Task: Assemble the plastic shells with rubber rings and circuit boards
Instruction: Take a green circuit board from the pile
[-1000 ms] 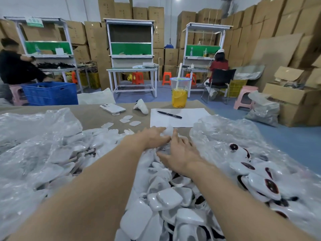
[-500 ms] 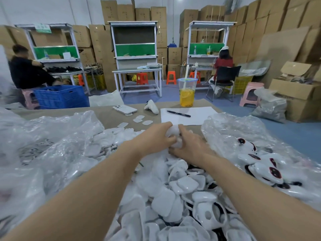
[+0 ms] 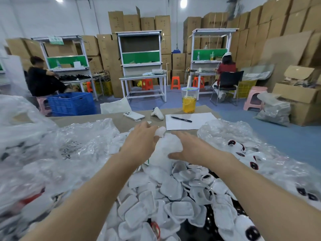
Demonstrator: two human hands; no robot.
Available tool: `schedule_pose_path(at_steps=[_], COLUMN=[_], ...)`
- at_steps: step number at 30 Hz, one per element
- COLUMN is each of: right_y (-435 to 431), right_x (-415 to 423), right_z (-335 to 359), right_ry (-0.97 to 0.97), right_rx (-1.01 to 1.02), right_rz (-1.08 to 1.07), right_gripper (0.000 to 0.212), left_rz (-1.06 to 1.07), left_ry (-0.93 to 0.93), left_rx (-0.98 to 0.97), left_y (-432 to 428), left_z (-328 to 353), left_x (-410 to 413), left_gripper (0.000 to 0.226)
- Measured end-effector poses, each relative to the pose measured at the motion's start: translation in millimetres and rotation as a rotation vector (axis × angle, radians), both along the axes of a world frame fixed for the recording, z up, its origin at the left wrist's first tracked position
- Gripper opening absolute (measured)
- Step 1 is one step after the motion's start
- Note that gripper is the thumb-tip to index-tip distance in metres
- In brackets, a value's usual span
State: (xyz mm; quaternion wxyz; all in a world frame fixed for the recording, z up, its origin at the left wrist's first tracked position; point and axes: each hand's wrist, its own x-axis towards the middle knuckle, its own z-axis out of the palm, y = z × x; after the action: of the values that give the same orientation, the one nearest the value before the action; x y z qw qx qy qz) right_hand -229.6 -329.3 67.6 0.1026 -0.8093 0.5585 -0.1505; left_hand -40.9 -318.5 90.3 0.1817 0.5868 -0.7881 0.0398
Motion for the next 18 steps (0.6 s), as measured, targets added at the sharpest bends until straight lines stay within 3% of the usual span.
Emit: schedule_pose_path(at_steps=[3,5,7,10,14,16,18], right_y=[18,30,44,58,70,77,83], right_x=[10,14,17,18,10,7,8], right_z=[6,8,8,6,0,-1,2], right_ry=[0.013,-0.098,-0.184,-0.122,0.069,-0.066,-0.376], right_rx=[0.022,0.064,0.092,0.007,-0.029,-0.016,0.035], right_rz=[0.036,0.072,0.095,0.063,-0.058,-0.089,-0.103], right_gripper=[0.086,0.093,0.088,0.071,0.069,0.069,0.062], left_rz=[0.026,0.037,0.04,0.032,0.1,0.087,0.087], left_ry=[-0.129,-0.226,-0.289,-0.256,0.071,0.365,0.679], left_rx=[-0.037,-0.046,-0.049,0.037,0.045,0.092,0.167], left_y=[15,26,36,52,66,72,80], left_z=[-2,-3,-5,-8,-10,-8,-7], left_x=[-4,-8,-10,-12,-5,3,9], left_gripper=[0.034,0.036,0.036,0.039,0.024,0.02,0.016])
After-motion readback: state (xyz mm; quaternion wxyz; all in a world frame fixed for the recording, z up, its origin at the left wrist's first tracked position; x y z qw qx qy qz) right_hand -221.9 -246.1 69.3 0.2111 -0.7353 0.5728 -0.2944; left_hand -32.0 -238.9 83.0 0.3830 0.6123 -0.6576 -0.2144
